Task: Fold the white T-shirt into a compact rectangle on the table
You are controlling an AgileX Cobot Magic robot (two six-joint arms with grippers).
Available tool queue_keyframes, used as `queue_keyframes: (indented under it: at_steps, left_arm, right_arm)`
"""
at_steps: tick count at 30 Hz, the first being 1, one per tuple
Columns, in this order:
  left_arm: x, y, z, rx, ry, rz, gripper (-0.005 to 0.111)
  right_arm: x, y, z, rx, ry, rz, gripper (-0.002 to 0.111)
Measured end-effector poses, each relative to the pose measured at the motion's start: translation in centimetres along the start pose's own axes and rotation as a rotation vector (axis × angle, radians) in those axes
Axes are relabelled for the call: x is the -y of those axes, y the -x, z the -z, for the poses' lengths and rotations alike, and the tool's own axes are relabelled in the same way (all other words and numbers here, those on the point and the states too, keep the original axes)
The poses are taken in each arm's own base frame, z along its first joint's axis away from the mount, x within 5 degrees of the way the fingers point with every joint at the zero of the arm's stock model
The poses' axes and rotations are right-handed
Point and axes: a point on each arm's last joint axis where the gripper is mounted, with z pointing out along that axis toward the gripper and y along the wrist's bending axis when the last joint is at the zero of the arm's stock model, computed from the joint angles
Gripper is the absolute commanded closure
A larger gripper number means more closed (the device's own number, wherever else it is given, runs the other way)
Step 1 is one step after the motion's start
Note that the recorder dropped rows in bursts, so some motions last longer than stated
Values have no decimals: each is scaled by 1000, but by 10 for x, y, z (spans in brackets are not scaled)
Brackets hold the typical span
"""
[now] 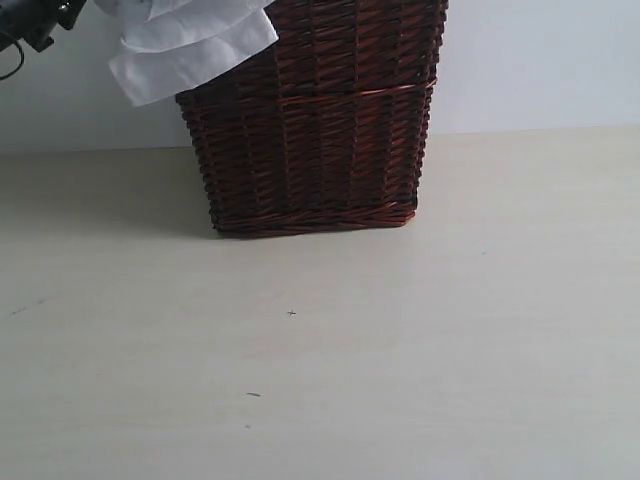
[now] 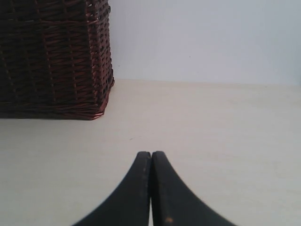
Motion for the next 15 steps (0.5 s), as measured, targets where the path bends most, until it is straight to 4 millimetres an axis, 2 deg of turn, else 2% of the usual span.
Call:
queue_keyframes:
  at_steps: [3,9,12,15]
  left_arm:
    - [2,-1,0,-17,-11,-5,106]
    - [10,4,-4,-15,-73,19,107]
    - [25,17,-12,-1,-137,62,107]
    - [49,39,-24,23,-228,77,107]
  right_arm:
    - [0,0,0,0,0,0,108]
    - [0,0,0,0,0,0,108]
    - [0,0,0,0,0,0,108]
    - [0,0,0,0,0,0,108]
